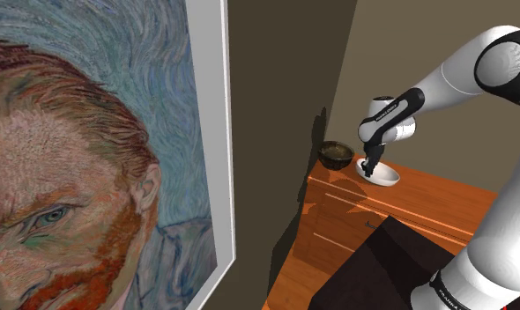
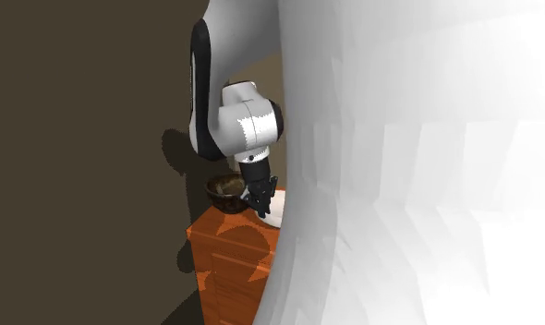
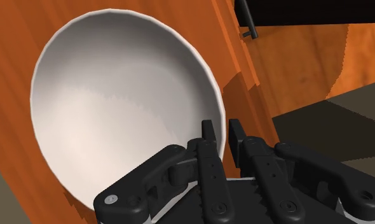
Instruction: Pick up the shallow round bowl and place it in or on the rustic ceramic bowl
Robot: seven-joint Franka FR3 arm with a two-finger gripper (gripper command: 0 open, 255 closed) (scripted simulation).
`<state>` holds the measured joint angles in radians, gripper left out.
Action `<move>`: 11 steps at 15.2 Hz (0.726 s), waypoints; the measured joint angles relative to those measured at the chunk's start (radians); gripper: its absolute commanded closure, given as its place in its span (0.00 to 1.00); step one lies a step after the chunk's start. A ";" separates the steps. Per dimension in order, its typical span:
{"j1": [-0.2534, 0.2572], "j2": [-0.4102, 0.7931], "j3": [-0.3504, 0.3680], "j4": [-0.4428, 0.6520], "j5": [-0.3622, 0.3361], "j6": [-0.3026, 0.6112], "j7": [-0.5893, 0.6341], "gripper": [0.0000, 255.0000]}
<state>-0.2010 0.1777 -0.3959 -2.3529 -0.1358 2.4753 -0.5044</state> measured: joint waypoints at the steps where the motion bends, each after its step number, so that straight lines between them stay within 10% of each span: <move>1: 0.001 -0.012 -0.002 0.004 -0.004 -0.015 0.000 1.00; 11: 0.011 -0.124 -0.010 0.028 -0.045 -0.147 0.016 1.00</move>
<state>-0.1898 0.0533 -0.4055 -2.3247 -0.1809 2.3285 -0.4881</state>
